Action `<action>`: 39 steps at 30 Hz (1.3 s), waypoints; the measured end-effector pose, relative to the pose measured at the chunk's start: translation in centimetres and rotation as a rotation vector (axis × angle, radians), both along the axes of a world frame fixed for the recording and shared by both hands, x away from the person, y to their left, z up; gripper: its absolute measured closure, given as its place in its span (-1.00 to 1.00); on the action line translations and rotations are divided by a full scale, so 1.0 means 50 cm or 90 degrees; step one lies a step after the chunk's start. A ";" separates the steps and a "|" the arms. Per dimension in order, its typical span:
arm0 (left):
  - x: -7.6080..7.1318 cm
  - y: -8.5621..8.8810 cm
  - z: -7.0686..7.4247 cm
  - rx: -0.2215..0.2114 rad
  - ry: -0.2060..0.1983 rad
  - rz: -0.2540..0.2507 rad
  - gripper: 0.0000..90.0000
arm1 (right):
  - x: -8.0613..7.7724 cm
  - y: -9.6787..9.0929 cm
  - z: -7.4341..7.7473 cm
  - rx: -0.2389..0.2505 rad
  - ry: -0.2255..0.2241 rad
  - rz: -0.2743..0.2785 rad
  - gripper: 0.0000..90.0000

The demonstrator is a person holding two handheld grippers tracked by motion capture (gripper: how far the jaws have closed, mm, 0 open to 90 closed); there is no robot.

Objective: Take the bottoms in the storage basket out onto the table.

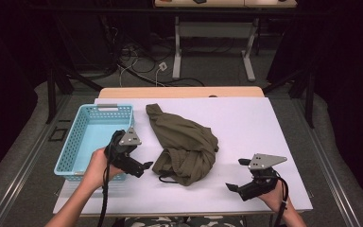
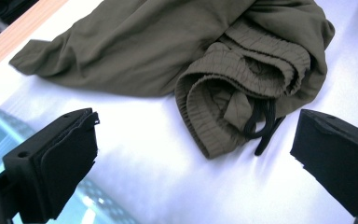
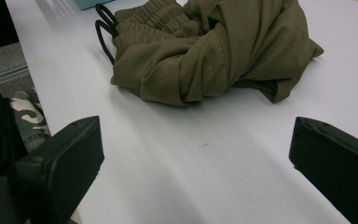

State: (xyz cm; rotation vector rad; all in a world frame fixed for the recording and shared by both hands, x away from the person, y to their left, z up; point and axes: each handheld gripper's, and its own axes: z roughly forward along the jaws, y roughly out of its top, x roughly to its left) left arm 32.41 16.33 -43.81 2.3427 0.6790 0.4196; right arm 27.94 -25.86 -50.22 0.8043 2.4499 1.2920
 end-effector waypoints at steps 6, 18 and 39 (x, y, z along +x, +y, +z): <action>-0.020 0.031 -0.005 -0.004 -0.002 0.021 -1.00 | 0.000 0.000 0.000 -0.002 -0.001 0.001 -0.94; -0.057 0.095 -0.025 -0.012 0.002 0.067 -1.00 | 0.000 0.001 -0.001 -0.001 -0.002 0.000 -0.94; -0.125 0.172 -0.059 -0.048 -0.008 0.135 -1.00 | 0.001 0.001 -0.004 -0.004 0.003 -0.002 -0.93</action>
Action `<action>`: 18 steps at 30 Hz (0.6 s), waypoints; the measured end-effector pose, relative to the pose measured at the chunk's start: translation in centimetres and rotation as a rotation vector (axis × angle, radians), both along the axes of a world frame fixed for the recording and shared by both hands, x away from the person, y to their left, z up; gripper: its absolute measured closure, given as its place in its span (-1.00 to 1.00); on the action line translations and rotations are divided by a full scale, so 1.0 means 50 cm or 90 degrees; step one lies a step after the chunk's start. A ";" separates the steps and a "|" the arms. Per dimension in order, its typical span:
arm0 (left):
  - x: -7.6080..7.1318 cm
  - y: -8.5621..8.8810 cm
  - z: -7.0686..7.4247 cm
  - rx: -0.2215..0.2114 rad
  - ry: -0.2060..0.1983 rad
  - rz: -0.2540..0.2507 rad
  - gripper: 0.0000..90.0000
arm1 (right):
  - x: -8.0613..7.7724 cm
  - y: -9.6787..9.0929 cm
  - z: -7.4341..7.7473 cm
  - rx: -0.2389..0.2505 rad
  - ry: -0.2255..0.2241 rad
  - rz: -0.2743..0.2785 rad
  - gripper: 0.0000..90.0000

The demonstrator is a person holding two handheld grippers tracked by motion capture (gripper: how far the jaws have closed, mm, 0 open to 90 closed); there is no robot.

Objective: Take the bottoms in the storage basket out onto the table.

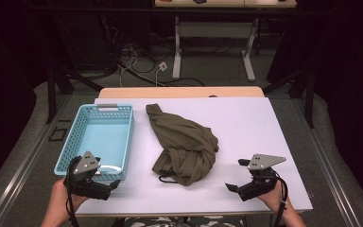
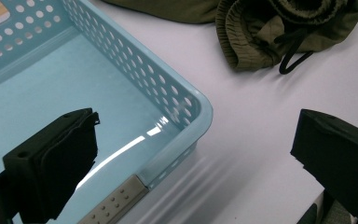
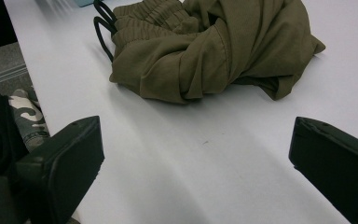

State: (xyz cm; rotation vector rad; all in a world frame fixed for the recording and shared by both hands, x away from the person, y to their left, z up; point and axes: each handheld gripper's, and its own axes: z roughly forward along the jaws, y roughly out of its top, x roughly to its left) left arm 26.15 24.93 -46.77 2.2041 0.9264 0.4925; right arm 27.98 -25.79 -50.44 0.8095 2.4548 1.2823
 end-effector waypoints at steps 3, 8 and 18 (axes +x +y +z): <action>-0.007 0.005 -0.005 -0.014 -0.009 0.007 -1.00 | 0.000 -0.001 0.000 -0.002 0.000 0.000 -0.93; -0.019 0.012 -0.023 -0.036 -0.016 0.017 -1.00 | -0.001 -0.001 0.000 -0.001 -0.001 0.001 -0.94; -0.035 0.023 -0.036 -0.056 -0.034 0.033 -1.00 | -0.001 0.001 0.000 -0.002 -0.003 0.003 -0.94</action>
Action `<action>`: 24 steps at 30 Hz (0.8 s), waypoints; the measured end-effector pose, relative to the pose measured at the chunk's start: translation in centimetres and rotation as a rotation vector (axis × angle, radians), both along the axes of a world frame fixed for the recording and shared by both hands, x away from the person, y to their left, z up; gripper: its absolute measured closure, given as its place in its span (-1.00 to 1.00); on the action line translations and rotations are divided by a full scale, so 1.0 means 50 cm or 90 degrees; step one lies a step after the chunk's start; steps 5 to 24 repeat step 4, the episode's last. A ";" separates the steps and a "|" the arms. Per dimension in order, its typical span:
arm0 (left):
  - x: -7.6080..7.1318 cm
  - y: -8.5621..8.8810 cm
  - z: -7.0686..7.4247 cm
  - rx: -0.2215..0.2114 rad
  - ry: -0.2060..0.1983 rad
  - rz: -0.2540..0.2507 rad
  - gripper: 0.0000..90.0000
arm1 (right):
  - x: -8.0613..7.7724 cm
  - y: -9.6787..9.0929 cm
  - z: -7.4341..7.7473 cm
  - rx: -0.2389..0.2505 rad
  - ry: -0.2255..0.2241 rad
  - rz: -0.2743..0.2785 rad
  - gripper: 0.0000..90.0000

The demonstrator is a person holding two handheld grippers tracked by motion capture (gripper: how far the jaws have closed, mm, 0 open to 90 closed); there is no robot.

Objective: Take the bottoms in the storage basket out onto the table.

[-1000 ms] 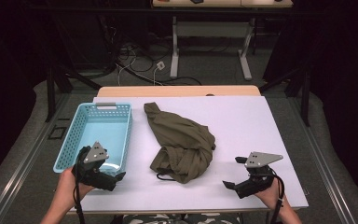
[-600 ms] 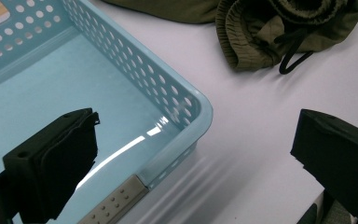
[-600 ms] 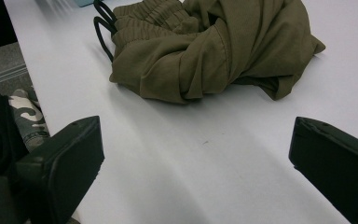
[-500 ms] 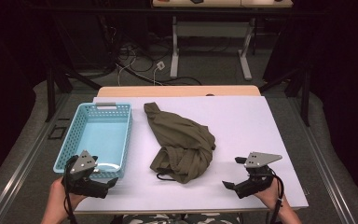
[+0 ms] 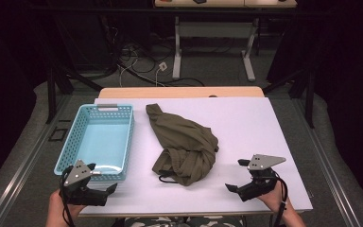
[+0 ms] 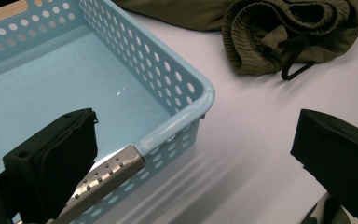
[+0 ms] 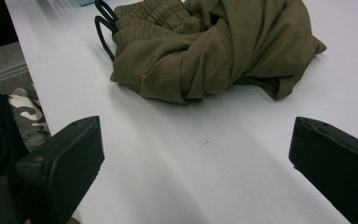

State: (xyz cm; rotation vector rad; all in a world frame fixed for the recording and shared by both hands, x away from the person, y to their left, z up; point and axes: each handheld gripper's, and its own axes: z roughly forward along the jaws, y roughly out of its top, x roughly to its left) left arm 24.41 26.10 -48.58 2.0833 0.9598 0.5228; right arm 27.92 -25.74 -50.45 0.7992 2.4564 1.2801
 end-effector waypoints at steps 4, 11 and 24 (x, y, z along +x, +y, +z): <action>-0.002 -0.002 0.000 0.012 -0.010 0.003 -1.00 | -0.001 0.001 0.000 -0.002 0.001 0.000 -0.94; -0.002 -0.002 0.000 0.012 -0.010 0.003 -1.00 | -0.001 0.001 0.000 -0.002 0.001 0.000 -0.94; -0.002 -0.002 0.000 0.012 -0.010 0.003 -1.00 | -0.001 0.001 0.000 -0.002 0.001 0.000 -0.94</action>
